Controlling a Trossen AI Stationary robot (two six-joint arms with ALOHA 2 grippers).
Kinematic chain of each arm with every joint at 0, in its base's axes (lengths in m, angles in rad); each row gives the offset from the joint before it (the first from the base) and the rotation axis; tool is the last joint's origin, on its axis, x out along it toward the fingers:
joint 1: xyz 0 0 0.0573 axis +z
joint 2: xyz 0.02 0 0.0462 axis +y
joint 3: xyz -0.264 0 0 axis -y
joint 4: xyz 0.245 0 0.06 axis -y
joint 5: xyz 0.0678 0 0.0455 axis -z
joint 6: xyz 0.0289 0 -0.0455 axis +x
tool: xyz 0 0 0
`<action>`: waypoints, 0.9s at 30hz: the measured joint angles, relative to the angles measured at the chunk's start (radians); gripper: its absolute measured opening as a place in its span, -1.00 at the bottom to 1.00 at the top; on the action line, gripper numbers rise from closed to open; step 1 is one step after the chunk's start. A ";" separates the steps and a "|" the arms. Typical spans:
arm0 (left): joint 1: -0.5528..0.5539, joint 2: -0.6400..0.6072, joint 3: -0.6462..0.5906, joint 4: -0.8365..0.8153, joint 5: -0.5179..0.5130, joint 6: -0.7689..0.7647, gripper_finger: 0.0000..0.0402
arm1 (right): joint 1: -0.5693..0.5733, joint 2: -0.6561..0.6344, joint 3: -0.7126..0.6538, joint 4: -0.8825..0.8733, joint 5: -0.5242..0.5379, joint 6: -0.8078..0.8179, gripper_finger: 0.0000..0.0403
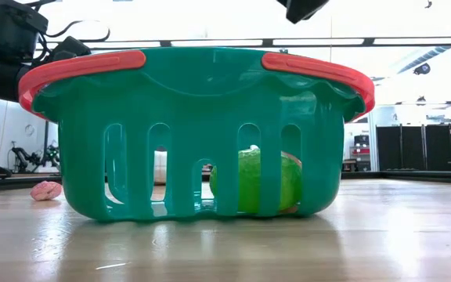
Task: Pick and placing Produce into tupperware
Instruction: Put the black cherry into the blue bin
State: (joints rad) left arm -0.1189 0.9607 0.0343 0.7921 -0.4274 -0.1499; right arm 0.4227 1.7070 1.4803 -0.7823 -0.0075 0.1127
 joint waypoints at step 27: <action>0.000 0.000 0.000 0.000 0.000 -0.001 -0.14 | 0.100 0.003 -0.001 -0.071 0.000 0.116 0.24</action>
State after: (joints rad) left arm -0.1188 0.9607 0.0341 0.7921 -0.4274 -0.1505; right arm 0.5230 1.7100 1.4792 -0.8532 -0.0074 0.2286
